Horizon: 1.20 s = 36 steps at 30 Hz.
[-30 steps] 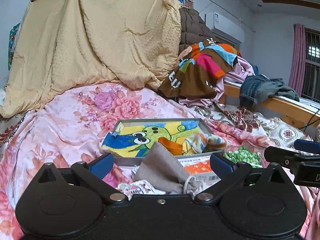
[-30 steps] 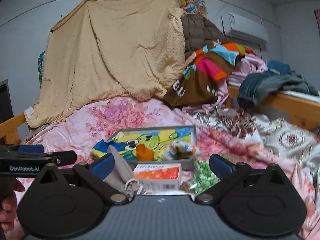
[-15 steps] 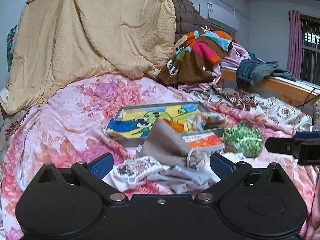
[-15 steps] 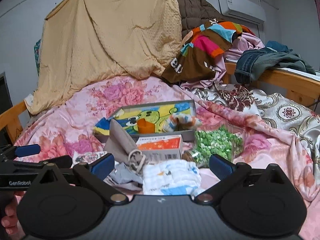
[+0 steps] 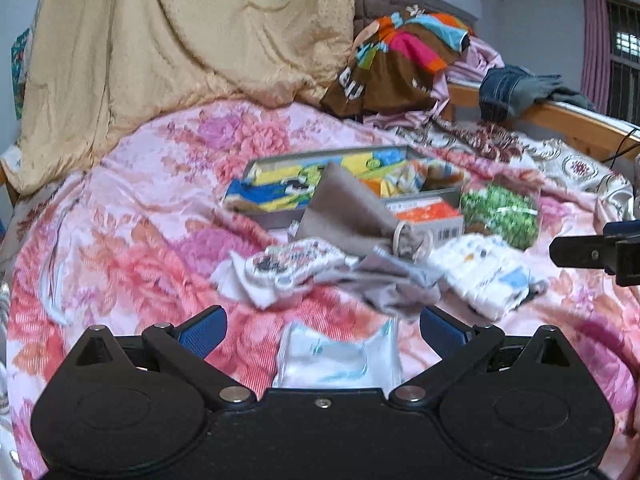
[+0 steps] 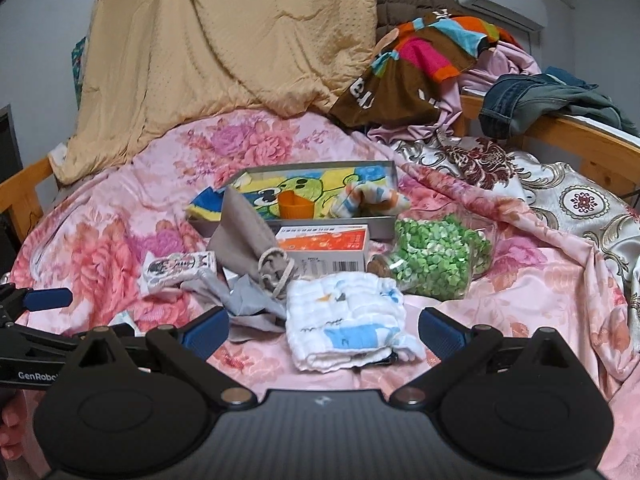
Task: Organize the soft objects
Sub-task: 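Move the left tool to the wet-wipes packet while the right tool reaches the folded white cloth, then close the left tool on the wipes packet while the right tool grips the white cloth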
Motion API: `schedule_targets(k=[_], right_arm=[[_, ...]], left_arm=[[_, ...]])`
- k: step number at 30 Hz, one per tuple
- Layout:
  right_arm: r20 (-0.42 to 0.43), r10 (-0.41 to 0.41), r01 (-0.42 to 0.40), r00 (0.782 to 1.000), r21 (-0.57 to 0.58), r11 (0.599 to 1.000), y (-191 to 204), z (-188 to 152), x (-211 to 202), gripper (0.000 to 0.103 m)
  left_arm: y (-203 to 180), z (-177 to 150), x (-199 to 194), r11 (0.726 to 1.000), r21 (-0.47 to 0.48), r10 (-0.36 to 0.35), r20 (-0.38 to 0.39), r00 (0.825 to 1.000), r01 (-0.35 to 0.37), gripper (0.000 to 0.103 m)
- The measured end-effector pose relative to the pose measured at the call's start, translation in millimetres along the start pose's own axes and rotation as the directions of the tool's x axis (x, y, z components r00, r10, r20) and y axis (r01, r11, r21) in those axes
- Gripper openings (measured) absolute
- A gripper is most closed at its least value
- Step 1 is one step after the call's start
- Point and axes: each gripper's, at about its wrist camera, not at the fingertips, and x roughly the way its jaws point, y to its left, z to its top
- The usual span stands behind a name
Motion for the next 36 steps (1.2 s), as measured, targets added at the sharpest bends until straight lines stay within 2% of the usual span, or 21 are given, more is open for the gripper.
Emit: schedule_targets(k=[21,32,36], right_arm=[[-0.099,0.07,-0.073,0.993,-0.033,0.997,8.2,-7.6,13.5,0.103],[-0.168,0.076,-0.078,0.983,-0.004,0.997,2.8,-6.1,36.4,0.103],[-0.164,0.041,-0.048,0.986,-0.037,0.998,0.4,-3.0,50.8,0.103]], left_arm=[[3.8,-17.8,23.6,1.0,0.003,0.011,-0.103,0.995,-0.011,0.102],[4.7,-22.6,51.4,0.999,0.018,-0.045,-0.151,0.988,0.048,0.102],[1.8,-20.4,58.4,0.997,0.036,-0.061,-0.145,0.988,0.067,0.102]])
